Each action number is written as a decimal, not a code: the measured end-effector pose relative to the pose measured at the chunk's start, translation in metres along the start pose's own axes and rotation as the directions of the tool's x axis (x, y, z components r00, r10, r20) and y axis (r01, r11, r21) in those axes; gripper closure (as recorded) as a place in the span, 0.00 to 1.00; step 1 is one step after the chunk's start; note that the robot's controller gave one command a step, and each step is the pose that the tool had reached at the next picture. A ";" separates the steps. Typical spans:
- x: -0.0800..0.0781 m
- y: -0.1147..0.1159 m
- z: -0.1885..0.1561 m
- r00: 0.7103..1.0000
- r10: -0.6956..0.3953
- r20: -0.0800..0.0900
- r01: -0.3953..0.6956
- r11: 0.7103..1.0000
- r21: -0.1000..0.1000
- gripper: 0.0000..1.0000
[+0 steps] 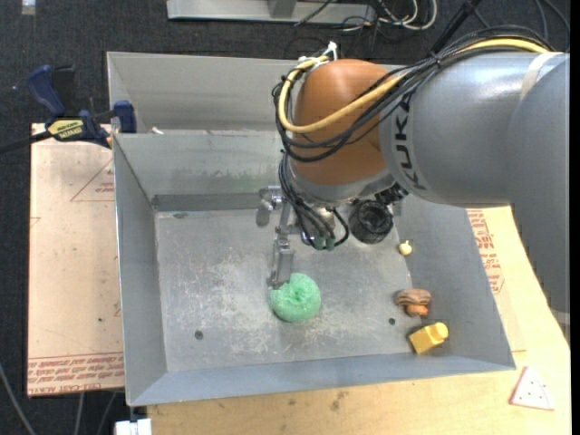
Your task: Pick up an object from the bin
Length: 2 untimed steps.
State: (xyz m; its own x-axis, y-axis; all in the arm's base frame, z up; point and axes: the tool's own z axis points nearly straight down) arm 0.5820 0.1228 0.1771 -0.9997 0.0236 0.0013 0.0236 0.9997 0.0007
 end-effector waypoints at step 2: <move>0.037 -0.039 0.048 0.989 -0.145 -0.005 0.145 0.989 0.000 0.00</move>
Offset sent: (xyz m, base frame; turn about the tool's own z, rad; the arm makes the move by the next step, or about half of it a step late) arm -0.0714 -0.0424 -0.0306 -0.0870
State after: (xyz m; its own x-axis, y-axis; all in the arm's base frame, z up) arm 0.5441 0.0849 0.1296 -0.9926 -0.1212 0.0061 -0.1212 0.9926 0.0005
